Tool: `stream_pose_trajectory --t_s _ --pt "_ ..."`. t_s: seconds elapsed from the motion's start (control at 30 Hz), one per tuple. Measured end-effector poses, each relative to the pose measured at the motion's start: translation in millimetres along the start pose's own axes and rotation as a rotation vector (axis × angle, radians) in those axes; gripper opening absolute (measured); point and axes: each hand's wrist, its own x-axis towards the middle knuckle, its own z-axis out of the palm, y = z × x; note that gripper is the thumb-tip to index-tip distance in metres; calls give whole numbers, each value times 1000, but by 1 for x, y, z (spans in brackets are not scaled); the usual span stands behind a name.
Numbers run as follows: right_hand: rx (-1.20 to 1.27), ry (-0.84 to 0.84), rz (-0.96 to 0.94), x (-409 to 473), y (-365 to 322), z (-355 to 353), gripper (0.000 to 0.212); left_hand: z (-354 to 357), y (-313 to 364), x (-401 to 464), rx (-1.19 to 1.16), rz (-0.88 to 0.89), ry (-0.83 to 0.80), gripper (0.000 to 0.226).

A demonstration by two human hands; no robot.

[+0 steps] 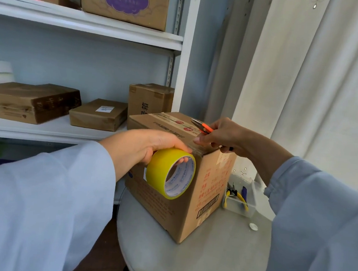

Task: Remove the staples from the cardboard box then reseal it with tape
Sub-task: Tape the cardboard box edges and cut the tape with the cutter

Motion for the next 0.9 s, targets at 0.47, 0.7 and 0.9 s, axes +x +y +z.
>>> stream_pose_trajectory --t_s 0.47,0.7,0.9 --pt "-75 -57 -67 19 15 -1 32 10 1 7 -25 -30 35 28" --pt "-216 -34 -175 21 15 2 28 13 -5 13 2 -32 79 48" --pt "-241 63 -190 30 31 6 39 16 -10 13 -35 2 83 44"
